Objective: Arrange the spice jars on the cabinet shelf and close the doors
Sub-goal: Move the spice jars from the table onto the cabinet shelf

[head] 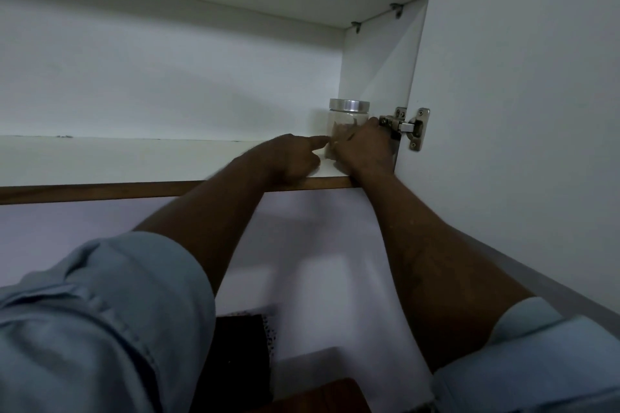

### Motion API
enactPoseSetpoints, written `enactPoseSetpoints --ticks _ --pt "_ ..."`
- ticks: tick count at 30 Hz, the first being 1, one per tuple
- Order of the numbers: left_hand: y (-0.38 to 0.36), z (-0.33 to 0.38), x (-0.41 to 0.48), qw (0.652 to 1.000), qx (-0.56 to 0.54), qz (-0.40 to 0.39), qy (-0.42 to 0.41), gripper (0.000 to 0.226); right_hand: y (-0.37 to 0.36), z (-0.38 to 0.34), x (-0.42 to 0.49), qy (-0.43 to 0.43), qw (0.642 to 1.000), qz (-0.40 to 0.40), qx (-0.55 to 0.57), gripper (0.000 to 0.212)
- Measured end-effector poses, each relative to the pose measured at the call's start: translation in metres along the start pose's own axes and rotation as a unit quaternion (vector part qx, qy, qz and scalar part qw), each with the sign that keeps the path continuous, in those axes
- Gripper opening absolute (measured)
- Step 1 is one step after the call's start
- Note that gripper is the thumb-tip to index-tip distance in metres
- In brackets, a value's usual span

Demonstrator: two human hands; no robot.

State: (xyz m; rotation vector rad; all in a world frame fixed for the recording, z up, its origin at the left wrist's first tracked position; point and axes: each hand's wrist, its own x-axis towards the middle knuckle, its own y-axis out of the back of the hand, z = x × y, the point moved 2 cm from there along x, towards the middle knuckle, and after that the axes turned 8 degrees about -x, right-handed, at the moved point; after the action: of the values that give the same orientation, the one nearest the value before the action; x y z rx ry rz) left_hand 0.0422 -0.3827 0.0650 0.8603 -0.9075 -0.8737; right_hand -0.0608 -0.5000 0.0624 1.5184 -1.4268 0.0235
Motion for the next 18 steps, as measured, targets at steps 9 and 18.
enactPoseSetpoints --ticks 9,18 --pt "-0.002 0.003 -0.061 0.990 0.097 0.099 -0.029 0.042 0.020 -0.006 -0.070 0.056 0.998 0.004 0.019 0.062" --pt "-0.072 0.000 -0.209 0.979 -0.089 0.166 -0.079 0.050 0.024 -0.003 -0.245 0.117 0.983 -0.042 0.133 0.039"
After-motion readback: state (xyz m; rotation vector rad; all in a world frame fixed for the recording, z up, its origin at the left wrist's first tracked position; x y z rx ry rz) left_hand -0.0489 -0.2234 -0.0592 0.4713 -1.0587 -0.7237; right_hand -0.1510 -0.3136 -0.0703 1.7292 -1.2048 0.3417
